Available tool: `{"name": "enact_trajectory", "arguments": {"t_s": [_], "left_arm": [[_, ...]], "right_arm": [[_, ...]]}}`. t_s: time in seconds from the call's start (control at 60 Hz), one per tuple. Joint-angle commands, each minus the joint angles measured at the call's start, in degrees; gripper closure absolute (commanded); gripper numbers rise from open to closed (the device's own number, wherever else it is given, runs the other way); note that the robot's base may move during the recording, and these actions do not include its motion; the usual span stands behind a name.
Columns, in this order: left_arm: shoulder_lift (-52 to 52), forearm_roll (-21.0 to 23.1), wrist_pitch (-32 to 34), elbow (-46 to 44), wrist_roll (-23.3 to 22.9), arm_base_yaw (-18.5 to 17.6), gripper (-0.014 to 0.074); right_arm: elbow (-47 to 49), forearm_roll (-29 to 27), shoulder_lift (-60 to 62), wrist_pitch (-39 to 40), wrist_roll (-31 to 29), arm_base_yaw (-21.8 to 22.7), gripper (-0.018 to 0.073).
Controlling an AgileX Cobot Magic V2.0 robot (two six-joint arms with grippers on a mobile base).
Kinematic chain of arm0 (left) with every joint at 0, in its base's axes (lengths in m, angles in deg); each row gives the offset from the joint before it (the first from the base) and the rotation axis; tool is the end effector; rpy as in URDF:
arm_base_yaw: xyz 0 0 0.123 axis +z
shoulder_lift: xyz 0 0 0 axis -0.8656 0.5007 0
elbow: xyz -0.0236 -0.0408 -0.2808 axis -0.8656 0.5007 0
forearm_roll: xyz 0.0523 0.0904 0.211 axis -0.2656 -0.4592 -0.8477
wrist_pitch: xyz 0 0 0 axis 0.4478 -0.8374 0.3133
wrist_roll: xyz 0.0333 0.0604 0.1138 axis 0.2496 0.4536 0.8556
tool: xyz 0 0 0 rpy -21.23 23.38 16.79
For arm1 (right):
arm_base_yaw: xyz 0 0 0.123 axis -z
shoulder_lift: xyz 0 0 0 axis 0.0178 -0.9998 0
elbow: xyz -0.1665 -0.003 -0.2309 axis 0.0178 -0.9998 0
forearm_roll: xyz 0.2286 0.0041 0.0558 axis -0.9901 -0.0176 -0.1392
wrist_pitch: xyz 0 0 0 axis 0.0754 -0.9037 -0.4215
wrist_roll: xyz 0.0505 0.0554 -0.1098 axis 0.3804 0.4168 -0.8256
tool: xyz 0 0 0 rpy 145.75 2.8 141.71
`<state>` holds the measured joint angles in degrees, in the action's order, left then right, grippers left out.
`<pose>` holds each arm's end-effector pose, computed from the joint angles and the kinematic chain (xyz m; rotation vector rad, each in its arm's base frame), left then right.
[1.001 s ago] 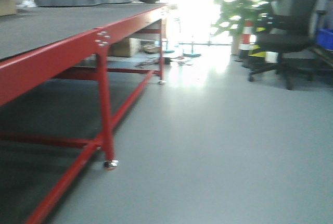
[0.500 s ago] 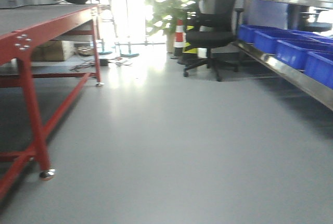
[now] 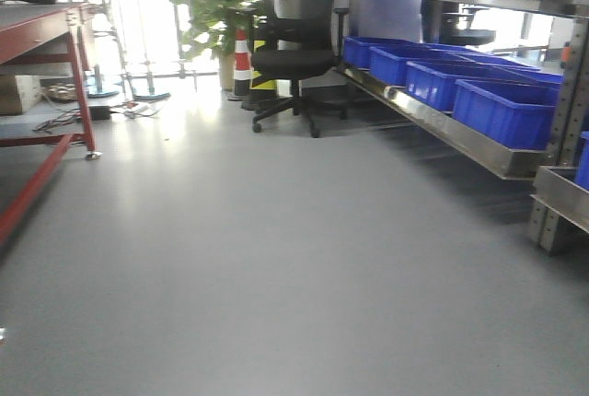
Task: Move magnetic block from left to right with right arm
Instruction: 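Drive the base away from the first table carrying the cube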
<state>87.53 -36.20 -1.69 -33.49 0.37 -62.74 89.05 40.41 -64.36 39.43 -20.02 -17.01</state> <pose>0.0823 -0.0040 0.2049 0.0060 1.5135 -0.0716 0.0401 -0.0080 0.3163 -0.0759 1.5946 0.1807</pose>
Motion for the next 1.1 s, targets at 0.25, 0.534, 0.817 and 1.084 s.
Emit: {"name": "enact_trajectory", "arguments": {"t_s": [0.25,0.534,0.817,1.084], "left_arm": [[-0.84,0.0,5.4,0.48,-0.38,0.31,0.0713],[-0.84,0.0,5.4,0.48,-0.38,0.31,0.0713],[-0.84,0.0,5.4,0.48,-0.38,0.31,0.0713],[-0.84,0.0,5.4,0.48,-0.38,0.2,0.0713]], "right_arm": [[1.56,1.53,-0.95,5.07,-0.44,-0.05,0.0388],[1.56,1.53,-0.95,5.07,-0.44,-0.05,0.0388],[1.56,1.53,-0.95,5.07,-0.44,-0.05,0.0388],[1.56,1.53,-0.95,5.07,-0.44,-0.05,0.0388]]}}
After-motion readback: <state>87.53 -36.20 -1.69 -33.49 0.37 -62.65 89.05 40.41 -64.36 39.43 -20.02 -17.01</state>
